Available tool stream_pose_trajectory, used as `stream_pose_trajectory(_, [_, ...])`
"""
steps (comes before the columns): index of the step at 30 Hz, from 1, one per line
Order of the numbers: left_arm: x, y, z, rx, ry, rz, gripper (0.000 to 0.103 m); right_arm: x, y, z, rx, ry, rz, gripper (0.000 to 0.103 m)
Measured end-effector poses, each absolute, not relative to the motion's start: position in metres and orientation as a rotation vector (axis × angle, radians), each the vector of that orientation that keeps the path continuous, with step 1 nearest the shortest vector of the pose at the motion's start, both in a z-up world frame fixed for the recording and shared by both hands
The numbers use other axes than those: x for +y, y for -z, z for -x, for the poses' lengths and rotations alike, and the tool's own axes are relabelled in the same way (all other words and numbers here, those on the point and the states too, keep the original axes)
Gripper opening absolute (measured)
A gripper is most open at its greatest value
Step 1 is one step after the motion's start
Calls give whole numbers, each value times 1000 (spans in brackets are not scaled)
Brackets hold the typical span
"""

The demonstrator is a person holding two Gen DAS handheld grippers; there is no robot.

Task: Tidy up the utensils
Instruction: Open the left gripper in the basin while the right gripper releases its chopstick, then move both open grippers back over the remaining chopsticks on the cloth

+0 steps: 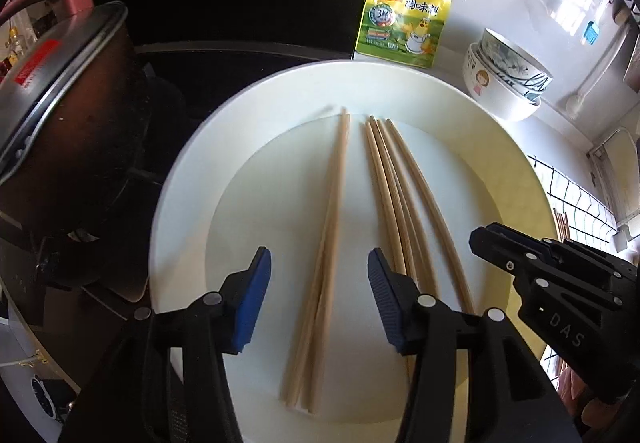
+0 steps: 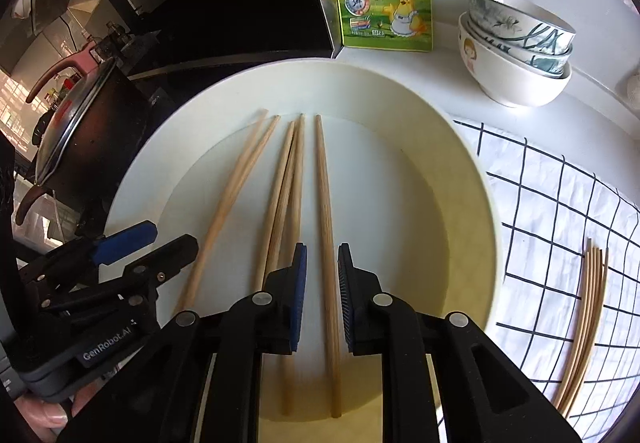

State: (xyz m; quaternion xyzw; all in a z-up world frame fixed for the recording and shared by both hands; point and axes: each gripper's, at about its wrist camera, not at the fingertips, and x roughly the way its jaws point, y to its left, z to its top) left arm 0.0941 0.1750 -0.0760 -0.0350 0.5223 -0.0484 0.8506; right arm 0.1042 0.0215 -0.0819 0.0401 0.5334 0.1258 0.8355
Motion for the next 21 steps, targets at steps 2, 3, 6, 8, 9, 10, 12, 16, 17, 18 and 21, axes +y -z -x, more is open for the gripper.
stream_pose_trajectory(2, [178, 71, -90, 1092, 98, 78, 50, 18, 78, -100, 1126, -266, -88, 16])
stream_pose_trajectory(3, [178, 69, -88, 1089, 97, 80, 50, 17, 77, -97, 1124, -267, -89, 16])
stream_pose_trajectory(6, [178, 62, -83, 1081, 96, 81, 50, 11, 71, -88, 1117, -267, -93, 16])
stream_pose_trajectory(8, [178, 58, -80, 1074, 97, 82, 50, 8, 67, -83, 1110, -267, -96, 16])
stream_pose_trajectory(9, [177, 56, -78, 1070, 97, 80, 50, 6, 65, -80, 1105, -266, -97, 16])
stream_pose_trajectory(10, [176, 54, -76, 1067, 97, 79, 50, 4, 62, -78, 1100, -265, -98, 16])
stream_pose_trajectory(12, [174, 52, -73, 1065, 100, 78, 50, 1, 58, -74, 1093, -264, -99, 17])
stream_pose_trajectory(16, [165, 46, -65, 1059, 108, 73, 50, -6, 50, -64, 1073, -261, -99, 18])
stream_pose_trajectory(17, [163, 45, -63, 1056, 110, 73, 50, -9, 48, -62, 1068, -260, -101, 18])
stream_pose_trajectory(18, [160, 43, -61, 1052, 112, 71, 50, -12, 46, -59, 1064, -260, -102, 18])
stream_pose_trajectory(21, [152, 37, -54, 1039, 113, 67, 51, -20, 40, -52, 1051, -256, -102, 18])
